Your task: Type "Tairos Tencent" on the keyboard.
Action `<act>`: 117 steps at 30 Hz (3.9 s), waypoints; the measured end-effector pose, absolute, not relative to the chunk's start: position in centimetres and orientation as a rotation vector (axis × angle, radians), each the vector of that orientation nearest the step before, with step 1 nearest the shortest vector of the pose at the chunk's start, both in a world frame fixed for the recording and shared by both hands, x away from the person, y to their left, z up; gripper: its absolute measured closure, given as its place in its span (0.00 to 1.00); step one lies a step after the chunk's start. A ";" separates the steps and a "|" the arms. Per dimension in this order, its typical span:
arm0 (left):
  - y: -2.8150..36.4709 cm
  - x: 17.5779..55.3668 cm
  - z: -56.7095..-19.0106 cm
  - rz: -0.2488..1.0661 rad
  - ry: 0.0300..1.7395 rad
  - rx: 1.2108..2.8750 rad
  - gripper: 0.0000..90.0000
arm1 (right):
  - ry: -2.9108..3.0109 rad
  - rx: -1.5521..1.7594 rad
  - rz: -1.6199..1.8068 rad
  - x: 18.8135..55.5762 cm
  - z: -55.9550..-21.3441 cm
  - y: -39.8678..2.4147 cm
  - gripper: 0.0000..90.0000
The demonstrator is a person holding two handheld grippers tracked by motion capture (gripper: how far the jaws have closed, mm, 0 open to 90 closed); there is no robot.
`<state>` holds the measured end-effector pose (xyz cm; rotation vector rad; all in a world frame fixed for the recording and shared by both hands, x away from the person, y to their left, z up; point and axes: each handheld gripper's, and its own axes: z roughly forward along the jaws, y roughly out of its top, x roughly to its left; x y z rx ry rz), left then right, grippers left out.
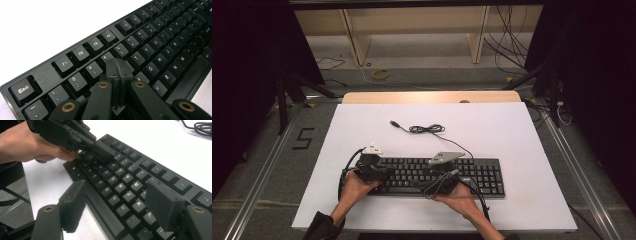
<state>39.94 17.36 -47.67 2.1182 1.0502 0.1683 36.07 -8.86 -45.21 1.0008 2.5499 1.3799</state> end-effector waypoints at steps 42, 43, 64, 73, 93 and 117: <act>19.4 37.7 -45.9 0.157 1.044 1.912 0.39 | 2.569 0.959 1.340 36.7 -45.8 -8.1 0.78; 19.5 37.6 -45.9 0.157 1.042 1.911 0.39 | 2.576 0.960 1.336 36.8 -45.8 -8.0 0.80; 19.9 36.7 -46.0 0.144 1.043 1.896 0.36 | 2.626 0.935 1.284 37.1 -46.5 -7.4 1.00; 20.1 36.1 -46.2 0.142 1.040 1.889 0.36 | 2.635 0.931 1.251 37.0 -46.8 -7.1 1.00; 20.3 35.8 -46.5 0.137 1.030 1.900 0.36 | 2.650 0.906 1.192 37.0 -48.3 -5.8 1.00; 19.5 35.8 -46.8 0.129 0.983 1.962 0.49 | 2.552 0.994 1.352 37.0 -45.8 -9.0 0.57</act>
